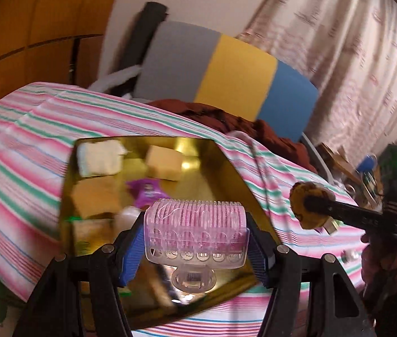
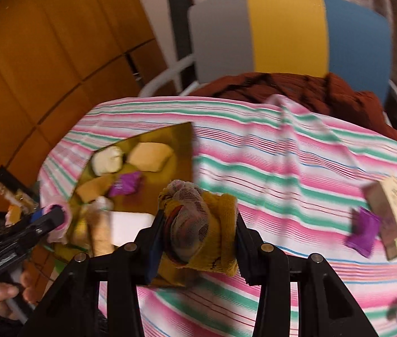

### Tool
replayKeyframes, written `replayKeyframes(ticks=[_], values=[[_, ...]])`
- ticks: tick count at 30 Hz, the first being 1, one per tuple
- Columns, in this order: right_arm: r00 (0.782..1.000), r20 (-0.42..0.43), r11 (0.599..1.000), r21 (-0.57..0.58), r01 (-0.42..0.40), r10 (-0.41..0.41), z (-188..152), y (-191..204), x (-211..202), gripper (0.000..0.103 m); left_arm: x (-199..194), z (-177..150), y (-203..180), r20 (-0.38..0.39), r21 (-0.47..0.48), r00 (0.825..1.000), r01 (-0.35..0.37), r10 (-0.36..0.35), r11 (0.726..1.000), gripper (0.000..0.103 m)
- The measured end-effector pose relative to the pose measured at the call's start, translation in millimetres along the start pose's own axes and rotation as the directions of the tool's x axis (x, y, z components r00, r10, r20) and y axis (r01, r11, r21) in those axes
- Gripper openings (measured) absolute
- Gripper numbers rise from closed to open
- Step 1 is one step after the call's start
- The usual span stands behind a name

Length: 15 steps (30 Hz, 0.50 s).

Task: Organize objects
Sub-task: 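Carry the roller and knit pouch into the gold tray and open both grippers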

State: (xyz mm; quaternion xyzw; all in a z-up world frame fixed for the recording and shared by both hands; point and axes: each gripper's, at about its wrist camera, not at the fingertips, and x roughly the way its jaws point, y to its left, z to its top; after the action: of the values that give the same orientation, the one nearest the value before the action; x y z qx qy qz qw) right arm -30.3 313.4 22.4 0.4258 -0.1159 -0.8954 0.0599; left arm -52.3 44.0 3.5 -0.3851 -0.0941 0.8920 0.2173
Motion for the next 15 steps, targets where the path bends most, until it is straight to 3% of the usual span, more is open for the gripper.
replayKeyframes(ticks=[5,7,8,14,15], values=[[0.999,-0.019,0.999,-0.029,-0.031,0.031,21.9,34.9,26.8,0.046,7.1,9.6,26.3,-0.001,-0.08,0.999,-0.043,0.043,0.996,0.065],[1.0,-0.008,0.999,-0.021,-0.027,0.027,33.4,43.7,35.4,0.054,10.7,12.7,34.3,-0.006,-0.102,0.998,-0.063,0.063,0.993,0.065],[1.0,-0.002,1.0,-0.014,-0.025,0.025,39.2,47.2,39.3,0.062,13.2,14.8,37.8,-0.008,-0.11,0.997,-0.076,0.076,0.991,0.065],[1.0,0.01,1.0,-0.006,-0.028,0.028,50.4,61.4,46.7,0.073,28.1,33.2,56.8,0.002,-0.136,0.986,-0.164,0.166,0.977,0.066],[1.0,0.007,1.0,-0.011,-0.027,0.027,47.8,63.0,46.6,0.074,31.3,35.2,58.7,0.001,-0.137,0.985,-0.171,0.173,0.976,0.071]])
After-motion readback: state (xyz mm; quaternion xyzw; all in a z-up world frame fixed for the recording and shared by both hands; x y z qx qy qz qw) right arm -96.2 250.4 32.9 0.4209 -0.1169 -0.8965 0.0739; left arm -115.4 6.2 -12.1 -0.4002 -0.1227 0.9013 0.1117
